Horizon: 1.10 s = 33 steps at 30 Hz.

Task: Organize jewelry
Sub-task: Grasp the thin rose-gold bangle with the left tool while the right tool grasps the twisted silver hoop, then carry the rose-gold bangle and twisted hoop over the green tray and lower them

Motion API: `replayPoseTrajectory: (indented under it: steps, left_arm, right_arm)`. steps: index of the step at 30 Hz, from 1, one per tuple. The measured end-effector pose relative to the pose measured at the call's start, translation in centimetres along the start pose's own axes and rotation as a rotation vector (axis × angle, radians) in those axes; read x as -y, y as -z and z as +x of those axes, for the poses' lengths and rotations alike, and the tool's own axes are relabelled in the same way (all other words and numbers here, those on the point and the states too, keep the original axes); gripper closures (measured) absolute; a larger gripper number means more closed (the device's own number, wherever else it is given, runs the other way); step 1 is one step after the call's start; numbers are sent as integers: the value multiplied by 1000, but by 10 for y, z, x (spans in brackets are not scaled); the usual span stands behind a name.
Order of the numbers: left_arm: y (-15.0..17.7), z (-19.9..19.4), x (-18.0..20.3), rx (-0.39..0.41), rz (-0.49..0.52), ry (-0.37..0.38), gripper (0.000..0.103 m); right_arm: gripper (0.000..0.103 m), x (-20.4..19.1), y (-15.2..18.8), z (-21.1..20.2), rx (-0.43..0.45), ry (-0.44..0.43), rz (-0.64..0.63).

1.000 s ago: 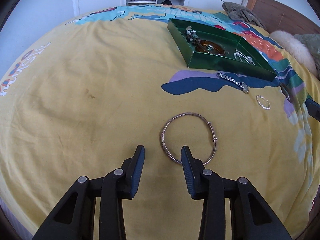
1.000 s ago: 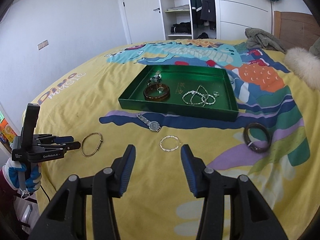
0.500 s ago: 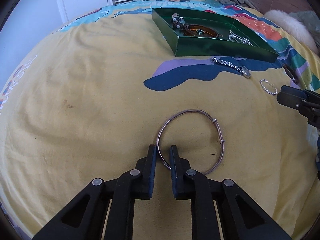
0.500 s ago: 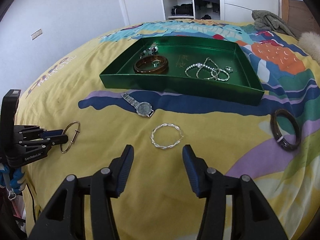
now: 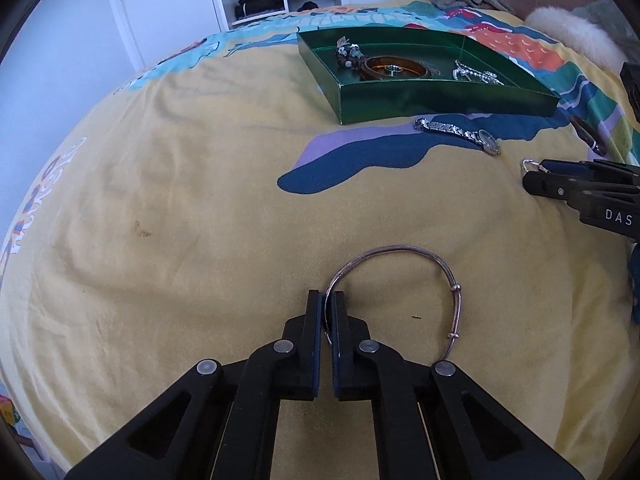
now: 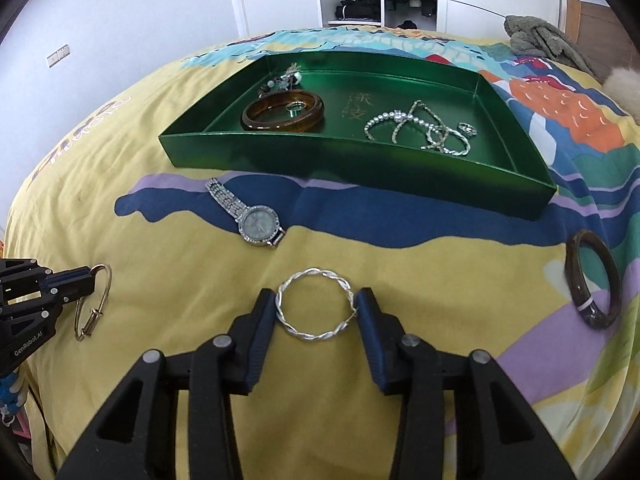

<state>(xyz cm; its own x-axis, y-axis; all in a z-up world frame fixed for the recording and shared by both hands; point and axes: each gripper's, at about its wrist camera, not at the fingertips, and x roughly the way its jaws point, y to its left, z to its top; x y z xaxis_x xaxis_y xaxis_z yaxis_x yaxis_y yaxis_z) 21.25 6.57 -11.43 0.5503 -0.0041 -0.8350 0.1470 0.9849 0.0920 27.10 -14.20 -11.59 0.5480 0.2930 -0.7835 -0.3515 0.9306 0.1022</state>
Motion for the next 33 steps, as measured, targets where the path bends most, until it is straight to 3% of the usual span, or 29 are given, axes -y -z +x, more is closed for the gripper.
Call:
replayPoseTrajectory:
  steps: [7,33]
  left_arm:
    - [0,-26,-2,53,-33,-8,99]
    - [9,-182,14,303,16,-53,99]
  right_arm:
    - [64,-4,11,-25,32,-10,0]
    - [64,-43,41,-183,260,-17,-48]
